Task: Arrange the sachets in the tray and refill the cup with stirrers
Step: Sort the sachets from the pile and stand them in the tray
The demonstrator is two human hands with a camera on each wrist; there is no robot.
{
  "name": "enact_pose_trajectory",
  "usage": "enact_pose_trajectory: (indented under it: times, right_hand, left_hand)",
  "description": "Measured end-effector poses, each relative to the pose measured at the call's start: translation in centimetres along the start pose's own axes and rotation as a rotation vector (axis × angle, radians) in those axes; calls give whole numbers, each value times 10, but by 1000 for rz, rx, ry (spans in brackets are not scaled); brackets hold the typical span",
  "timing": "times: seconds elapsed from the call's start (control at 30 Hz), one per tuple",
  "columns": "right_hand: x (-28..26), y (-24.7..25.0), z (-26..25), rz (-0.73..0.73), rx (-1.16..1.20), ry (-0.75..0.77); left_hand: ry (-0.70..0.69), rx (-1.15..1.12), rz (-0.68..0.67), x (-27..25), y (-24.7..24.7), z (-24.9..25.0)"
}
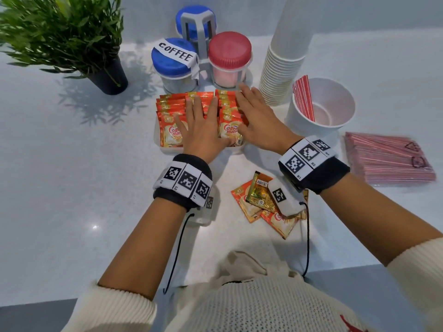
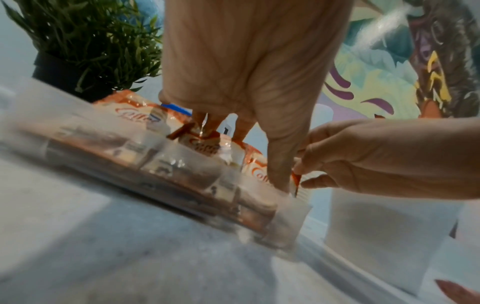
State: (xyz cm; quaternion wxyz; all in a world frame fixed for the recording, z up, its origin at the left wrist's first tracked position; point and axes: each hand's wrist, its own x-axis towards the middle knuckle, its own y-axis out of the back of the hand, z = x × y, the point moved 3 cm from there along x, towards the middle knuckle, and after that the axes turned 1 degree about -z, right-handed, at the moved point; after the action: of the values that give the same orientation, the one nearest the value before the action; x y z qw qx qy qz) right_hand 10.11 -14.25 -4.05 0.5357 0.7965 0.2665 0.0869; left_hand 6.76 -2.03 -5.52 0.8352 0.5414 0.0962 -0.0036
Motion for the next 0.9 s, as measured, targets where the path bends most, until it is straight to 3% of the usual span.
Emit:
enact_pose_trajectory:
  times: [0.13, 0.23, 0.37, 0.53, 0.63, 0.8, 0.9]
  right_hand:
    - [-25, 19, 2, 133, 120, -8]
    - [-38, 16, 16, -1, 51, -78]
    - [-58, 3, 29, -216, -58, -134]
    - [-91, -17, 31, -359, 19, -250]
    - [-100, -26, 31, -294, -4, -268]
    - [-106, -32, 31, -239, 100, -251]
    - [-106, -22, 33, -72, 219, -215]
  left_hand:
    - [-70, -80, 145, -16, 12, 11]
    - [-183, -195, 163, -26, 15, 20]
    - [-251, -361, -14, -40, 3, 30]
    - [-219, -243, -213, -58, -22, 36]
    - [-130, -189, -323, -67, -37, 36]
    - [-103, -169, -331, -72, -44, 40]
    - [-147, -261, -276, -71, -37, 43]
